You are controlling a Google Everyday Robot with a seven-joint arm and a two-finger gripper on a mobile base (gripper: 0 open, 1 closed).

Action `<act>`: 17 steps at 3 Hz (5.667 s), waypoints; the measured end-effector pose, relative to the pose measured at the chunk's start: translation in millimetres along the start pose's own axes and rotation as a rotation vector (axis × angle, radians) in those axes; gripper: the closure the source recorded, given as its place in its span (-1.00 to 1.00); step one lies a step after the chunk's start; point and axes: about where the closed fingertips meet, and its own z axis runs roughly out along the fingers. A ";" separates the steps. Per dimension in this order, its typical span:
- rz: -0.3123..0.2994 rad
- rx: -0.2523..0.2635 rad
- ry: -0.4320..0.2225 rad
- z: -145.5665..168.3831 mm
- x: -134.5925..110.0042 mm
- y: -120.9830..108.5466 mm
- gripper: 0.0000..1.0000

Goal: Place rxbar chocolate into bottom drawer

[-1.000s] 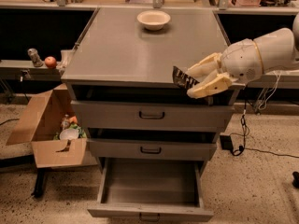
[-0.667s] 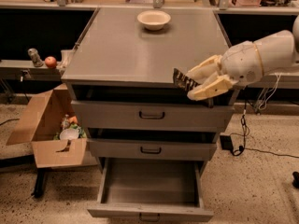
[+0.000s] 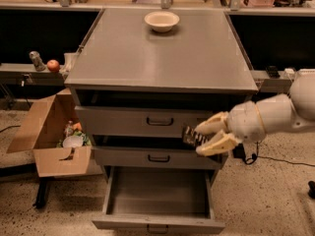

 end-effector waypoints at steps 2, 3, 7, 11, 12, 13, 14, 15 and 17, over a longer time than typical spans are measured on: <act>0.228 -0.132 0.010 73.8 113.7 73.7 1.00; 0.232 -0.138 0.008 76.1 115.4 75.6 1.00; 0.339 -0.047 -0.126 232.2 264.7 75.5 1.00; 0.247 0.061 -0.091 287.8 348.3 -9.6 1.00; 0.267 0.133 -0.145 318.0 398.7 -52.5 1.00; 0.287 0.169 -0.171 332.0 423.9 -71.4 1.00; 0.321 0.201 -0.189 338.4 441.6 -81.0 0.63; 0.345 0.221 -0.197 340.8 453.5 -84.3 0.17; 0.345 0.222 -0.197 341.0 453.8 -84.5 -0.75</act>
Offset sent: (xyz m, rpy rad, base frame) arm -0.0912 0.0121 -0.1900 0.0610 0.3758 -0.0231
